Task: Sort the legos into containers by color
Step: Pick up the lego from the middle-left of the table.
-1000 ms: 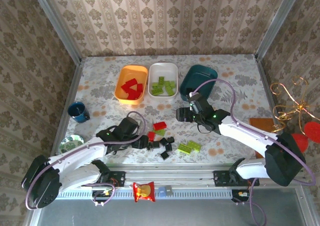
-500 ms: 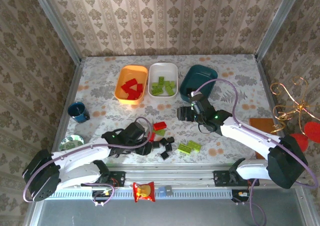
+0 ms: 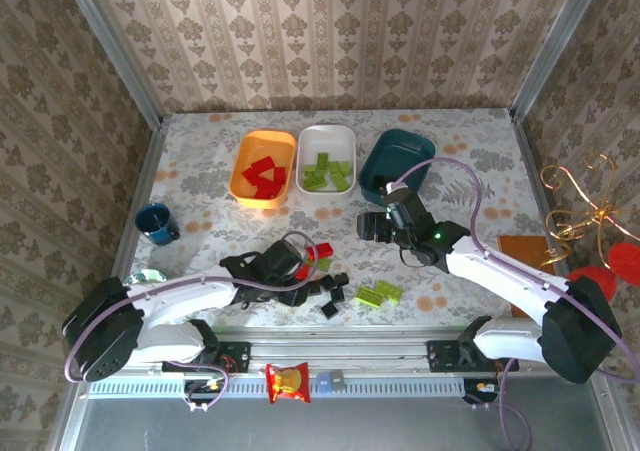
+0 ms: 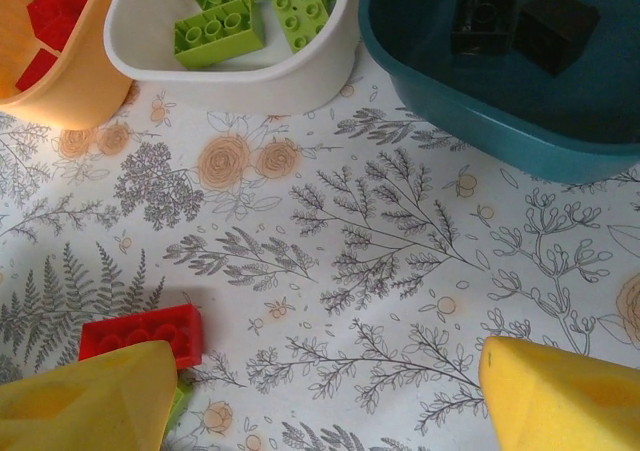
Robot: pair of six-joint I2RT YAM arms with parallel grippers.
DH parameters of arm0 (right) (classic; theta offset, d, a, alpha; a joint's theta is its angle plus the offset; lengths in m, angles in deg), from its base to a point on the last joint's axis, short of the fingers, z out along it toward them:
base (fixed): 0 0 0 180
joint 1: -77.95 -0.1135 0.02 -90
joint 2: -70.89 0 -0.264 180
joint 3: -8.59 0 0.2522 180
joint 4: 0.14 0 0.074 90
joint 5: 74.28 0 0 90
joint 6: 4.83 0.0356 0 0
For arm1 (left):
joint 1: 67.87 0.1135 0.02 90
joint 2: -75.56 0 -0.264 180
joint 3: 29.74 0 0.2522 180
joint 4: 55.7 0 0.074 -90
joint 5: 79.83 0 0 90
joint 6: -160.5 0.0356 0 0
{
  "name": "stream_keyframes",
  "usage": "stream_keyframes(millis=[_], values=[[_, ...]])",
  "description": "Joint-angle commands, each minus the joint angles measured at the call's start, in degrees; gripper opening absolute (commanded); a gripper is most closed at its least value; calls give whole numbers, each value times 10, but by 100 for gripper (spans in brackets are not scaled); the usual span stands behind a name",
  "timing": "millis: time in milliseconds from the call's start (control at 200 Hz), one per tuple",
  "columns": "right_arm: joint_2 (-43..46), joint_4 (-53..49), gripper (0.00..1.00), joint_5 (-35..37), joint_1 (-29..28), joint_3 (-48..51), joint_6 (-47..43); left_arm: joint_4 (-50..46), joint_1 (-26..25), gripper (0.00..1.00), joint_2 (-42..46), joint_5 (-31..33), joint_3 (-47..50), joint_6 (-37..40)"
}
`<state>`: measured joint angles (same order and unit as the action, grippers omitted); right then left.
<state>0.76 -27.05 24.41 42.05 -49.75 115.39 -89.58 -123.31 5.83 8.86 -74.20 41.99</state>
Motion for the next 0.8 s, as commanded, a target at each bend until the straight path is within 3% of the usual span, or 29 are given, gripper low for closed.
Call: stream_keyframes(millis=[0, 110, 215, 335, 610, 795], values=[[17, -16, 81, 20, 3, 9, 1, 12, -2, 50, -18, 4, -15, 21], [22, -17, 81, 21, 4, 12, 0, 22, -3, 51, -26, 8, -11, 18], [24, -16, 81, 22, 7, 15, 0, 36, -3, 58, -30, 8, -12, 18], [24, -14, 81, 20, 8, 16, 0, 56, -3, 58, -36, 15, -15, 29], [37, -19, 81, 22, 11, 26, 1, 52, -3, 39, -56, 10, -30, 38], [62, -30, 81, 31, 18, 26, -2, 10, -4, 32, 8, 9, -30, 23]])
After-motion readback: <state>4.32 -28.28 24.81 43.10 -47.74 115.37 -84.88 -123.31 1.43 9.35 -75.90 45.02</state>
